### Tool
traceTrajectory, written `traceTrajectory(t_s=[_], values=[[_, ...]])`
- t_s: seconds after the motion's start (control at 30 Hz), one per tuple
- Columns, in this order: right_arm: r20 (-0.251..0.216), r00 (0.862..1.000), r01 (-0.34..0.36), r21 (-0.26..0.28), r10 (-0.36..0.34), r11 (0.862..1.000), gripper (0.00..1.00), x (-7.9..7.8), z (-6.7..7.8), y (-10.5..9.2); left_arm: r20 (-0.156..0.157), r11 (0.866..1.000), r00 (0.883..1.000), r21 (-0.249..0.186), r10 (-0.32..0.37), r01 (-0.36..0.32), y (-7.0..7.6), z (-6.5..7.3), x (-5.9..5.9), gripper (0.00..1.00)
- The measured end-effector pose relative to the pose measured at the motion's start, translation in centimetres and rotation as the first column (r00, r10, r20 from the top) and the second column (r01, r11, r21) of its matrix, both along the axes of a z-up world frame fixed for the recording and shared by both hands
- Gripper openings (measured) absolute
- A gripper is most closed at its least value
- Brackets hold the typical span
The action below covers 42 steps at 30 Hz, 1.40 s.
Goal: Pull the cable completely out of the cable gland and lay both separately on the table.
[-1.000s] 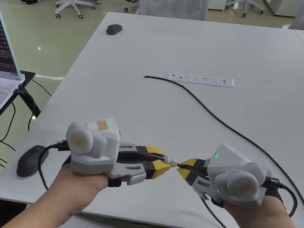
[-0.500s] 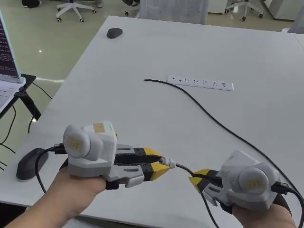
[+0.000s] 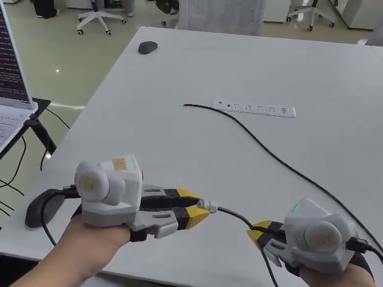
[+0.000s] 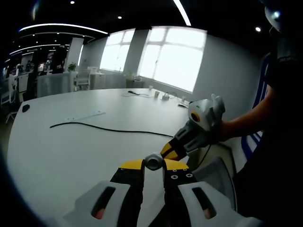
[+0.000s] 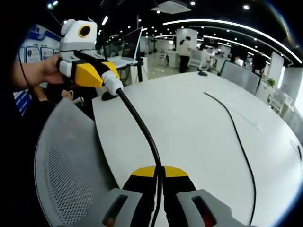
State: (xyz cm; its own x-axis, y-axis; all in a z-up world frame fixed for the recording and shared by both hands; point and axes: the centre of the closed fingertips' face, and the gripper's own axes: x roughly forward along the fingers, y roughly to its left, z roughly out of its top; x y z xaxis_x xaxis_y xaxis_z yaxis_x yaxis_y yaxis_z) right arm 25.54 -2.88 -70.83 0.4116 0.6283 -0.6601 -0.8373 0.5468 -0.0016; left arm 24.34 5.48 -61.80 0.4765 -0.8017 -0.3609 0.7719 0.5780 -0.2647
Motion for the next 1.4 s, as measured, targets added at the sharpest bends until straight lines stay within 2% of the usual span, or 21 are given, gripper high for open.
traceTrajectory(t_s=[0.23, 0.33, 0.77, 0.97, 1.23, 1.3, 1.4], values=[[-0.001, 1.0, 0.002, 0.003, -0.002, 1.0, 0.0, -0.1, -0.1, -0.1, -0.007, 1.0, 1.0, 0.003, 0.021, -0.021, 0.6, -0.1, -0.4, 0.15], [-0.024, 0.999, 0.033, 0.013, -0.033, 0.999, 0.0, 0.4, -0.3, -0.4, -0.008, 1.0, 1.0, -0.001, 0.029, -0.029, 0.9, -0.1, -0.6, 0.15], [-0.005, 0.999, 0.035, -0.006, -0.035, 0.999, 0.0, 0.9, 0.5, -0.1, -0.016, 1.0, 1.0, -0.01, 0.019, -0.019, 1.3, -1.0, -1.1, 0.15], [0.04, 0.998, 0.053, -0.029, -0.052, 0.998, 0.0, 2.4, 1.4, 0.3, -0.012, 1.0, 1.0, -0.009, 0.002, -0.002, 1.8, -1.5, -1.0, 0.15], [0.05, 0.996, 0.072, -0.073, -0.069, 0.995, 0.0, 5.0, 2.1, 2.0, -0.012, 1.0, 1.0, -0.013, -0.026, 0.026, 2.7, -2.6, -0.9, 0.15], [0.064, 0.996, 0.073, -0.092, -0.067, 0.993, 0.0, 5.7, 2.3, 2.5, -0.025, 0.999, 0.999, -0.027, -0.036, 0.035, 3.0, -2.9, -0.9, 0.15], [0.071, 0.995, 0.076, -0.103, -0.068, 0.992, 0.0, 6.7, 2.4, 3.4, -0.015, 0.999, 0.999, -0.021, -0.047, 0.046, 3.4, -3.5, -0.7, 0.15]])
